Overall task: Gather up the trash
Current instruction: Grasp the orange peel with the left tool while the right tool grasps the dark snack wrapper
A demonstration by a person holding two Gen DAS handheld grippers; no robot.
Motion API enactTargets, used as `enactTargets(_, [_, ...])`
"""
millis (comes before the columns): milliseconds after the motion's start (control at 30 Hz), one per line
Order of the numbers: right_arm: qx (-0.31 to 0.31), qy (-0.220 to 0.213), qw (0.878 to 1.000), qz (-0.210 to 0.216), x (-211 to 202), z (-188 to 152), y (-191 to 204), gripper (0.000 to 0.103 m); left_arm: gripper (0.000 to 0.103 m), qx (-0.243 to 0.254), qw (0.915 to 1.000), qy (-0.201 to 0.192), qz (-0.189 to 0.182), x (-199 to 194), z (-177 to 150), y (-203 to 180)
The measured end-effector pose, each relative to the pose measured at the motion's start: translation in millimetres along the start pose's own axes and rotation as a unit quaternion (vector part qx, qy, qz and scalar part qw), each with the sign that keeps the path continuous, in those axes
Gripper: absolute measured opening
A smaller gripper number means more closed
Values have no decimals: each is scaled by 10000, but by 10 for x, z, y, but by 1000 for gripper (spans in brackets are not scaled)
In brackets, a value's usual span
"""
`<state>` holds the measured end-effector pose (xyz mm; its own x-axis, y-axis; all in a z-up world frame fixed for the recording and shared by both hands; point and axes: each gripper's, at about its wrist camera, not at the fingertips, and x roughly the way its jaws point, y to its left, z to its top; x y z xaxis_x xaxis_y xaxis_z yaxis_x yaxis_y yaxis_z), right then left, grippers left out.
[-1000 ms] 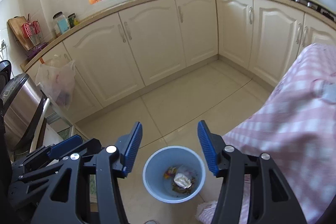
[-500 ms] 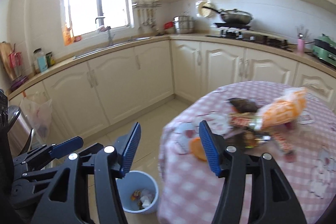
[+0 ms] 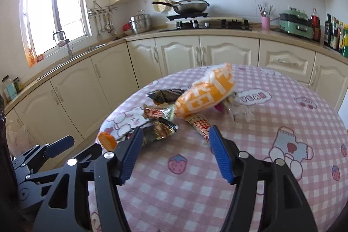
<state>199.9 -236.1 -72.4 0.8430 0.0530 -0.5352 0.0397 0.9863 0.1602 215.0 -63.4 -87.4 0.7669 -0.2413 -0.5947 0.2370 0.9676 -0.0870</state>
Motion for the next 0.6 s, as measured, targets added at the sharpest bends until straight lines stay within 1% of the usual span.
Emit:
enactTargets(133, [272,271,9992,133,130,-23,-117,63,68,-29,9999,105,68,165,28,20])
enactTargets(233, [388,444,9980,243,236,-11,-150,65,67,-141,9998,167,25,250,46,65])
enactTargets(267, [430,538,9972,303,281,-13,-161,65,61,-161,9997,199,-19,277,57,70])
enactTargets(300, [442,655,9963,340,333,-17,-155,66,52,-179,9995,233,-79,309,70,73])
enactTargets(333, [436,758,9955,376,373,-32,-133,67,46,-197,9994,255,-124,336,79,77])
enactTargets(367, [432,845,9946,421,417,-30,-114,67,38,-215,9992,288,-202,366,83,73])
enactTargets(467, [442,978,9928,523,505,-28,-47,67,31,-226,9992,208,-240,344,75,64])
enactTargets(600, [447,1103,9912,581,614,-2,55,67,29,-396,9988,9,-273,209,49,147])
